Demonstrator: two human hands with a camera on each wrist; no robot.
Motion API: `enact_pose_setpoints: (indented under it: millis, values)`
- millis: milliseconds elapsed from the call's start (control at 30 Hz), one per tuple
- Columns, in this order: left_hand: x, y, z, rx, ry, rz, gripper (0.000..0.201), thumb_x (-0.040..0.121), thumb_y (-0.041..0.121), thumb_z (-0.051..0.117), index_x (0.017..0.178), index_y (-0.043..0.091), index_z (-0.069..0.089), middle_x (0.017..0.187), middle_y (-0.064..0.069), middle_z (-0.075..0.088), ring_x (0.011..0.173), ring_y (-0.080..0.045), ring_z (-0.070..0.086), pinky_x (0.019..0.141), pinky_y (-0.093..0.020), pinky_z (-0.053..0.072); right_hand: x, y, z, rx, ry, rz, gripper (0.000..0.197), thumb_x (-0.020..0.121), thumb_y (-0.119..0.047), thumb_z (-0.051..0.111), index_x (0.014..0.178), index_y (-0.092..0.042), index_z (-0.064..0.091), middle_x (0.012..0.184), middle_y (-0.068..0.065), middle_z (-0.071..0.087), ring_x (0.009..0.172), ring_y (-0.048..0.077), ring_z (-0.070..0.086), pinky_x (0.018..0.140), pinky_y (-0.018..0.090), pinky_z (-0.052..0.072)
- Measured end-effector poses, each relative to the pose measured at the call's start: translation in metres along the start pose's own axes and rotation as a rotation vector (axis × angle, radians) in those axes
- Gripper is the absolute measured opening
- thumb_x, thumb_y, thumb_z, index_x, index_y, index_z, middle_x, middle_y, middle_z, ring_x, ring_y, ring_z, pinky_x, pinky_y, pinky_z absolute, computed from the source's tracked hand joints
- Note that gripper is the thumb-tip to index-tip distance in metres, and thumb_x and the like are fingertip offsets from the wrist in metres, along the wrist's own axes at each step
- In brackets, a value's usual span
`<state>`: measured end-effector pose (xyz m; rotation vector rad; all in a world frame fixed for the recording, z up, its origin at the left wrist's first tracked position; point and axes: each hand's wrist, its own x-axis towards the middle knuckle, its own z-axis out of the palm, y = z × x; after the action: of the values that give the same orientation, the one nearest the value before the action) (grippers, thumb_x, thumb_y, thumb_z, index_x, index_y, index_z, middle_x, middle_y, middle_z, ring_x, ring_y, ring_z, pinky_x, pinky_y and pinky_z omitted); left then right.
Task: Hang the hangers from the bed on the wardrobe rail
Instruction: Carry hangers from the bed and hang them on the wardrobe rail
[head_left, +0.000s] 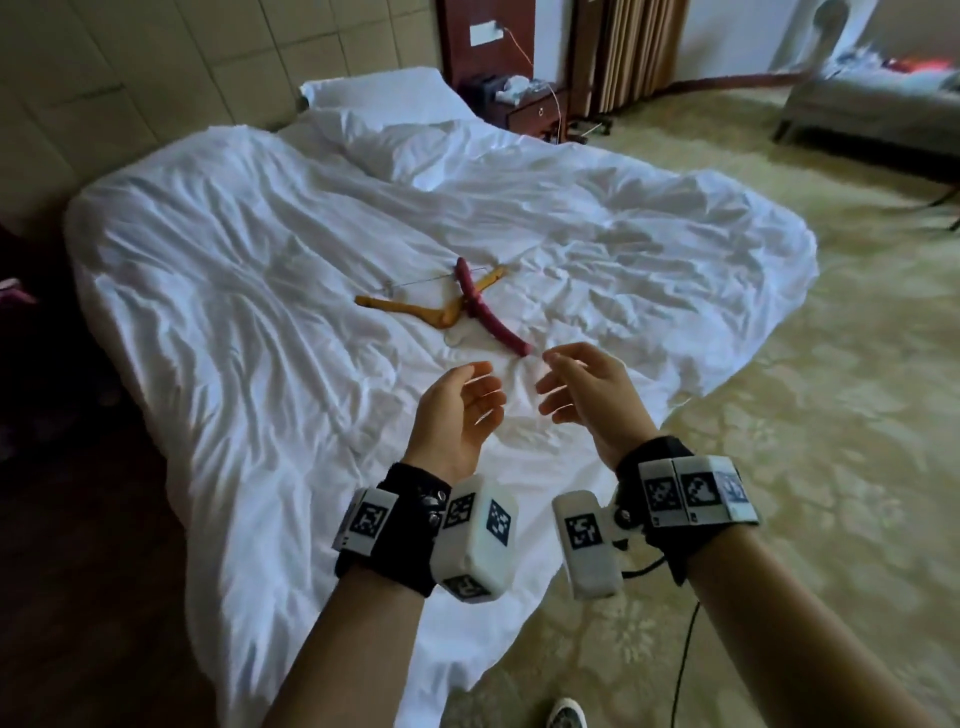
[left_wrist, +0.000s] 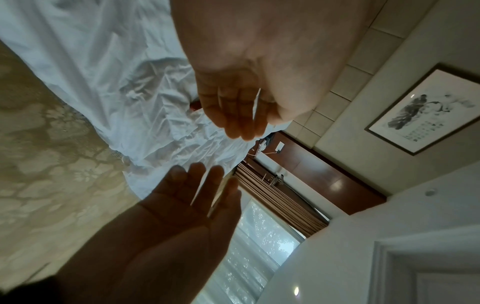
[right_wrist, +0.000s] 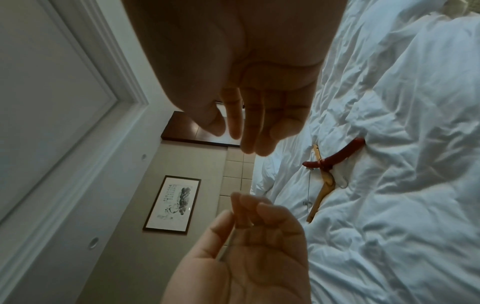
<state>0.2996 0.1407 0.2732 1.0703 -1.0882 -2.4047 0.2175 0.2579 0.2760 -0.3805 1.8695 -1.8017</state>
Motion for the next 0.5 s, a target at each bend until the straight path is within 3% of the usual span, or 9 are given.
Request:
enact_pose_setpoints:
  millis: [167, 300, 500]
  values:
    - [0.055, -0.005, 0.025, -0.031, 0.08, -0.06, 0.019, 0.096, 0.015, 0.048, 0.083, 0.01, 0.06, 0.069, -0.003, 0.058, 0.061, -0.014, 0.054, 0.057, -0.021, 0.044, 0.061, 0.001, -0.03, -0.07, -0.023, 0.022, 0.009, 0.097, -0.015, 0.049, 0.095, -0.013, 0.058, 0.072, 0.005, 0.063, 0.053, 0.015, 0.058, 0.05, 0.022, 0.046]
    - [0.104, -0.004, 0.029, -0.073, 0.147, -0.082, 0.019, 0.095, 0.012, 0.047, 0.08, 0.009, 0.058, 0.072, -0.005, 0.056, 0.063, -0.016, 0.052, 0.059, -0.023, 0.041, 0.109, 0.009, -0.034, -0.165, -0.073, 0.038, 0.012, 0.097, -0.014, 0.049, 0.104, -0.008, 0.057, 0.074, 0.005, 0.064, 0.056, 0.015, 0.059, 0.054, 0.026, 0.047]
    - [0.204, 0.014, 0.041, -0.153, 0.188, -0.109, 0.021, 0.098, 0.014, 0.043, 0.081, 0.01, 0.055, 0.075, -0.006, 0.054, 0.064, -0.016, 0.05, 0.061, -0.023, 0.04, 0.205, 0.012, -0.039, -0.276, -0.116, 0.075, 0.011, 0.097, -0.015, 0.049, 0.104, -0.01, 0.057, 0.077, 0.006, 0.065, 0.056, 0.015, 0.059, 0.051, 0.023, 0.047]
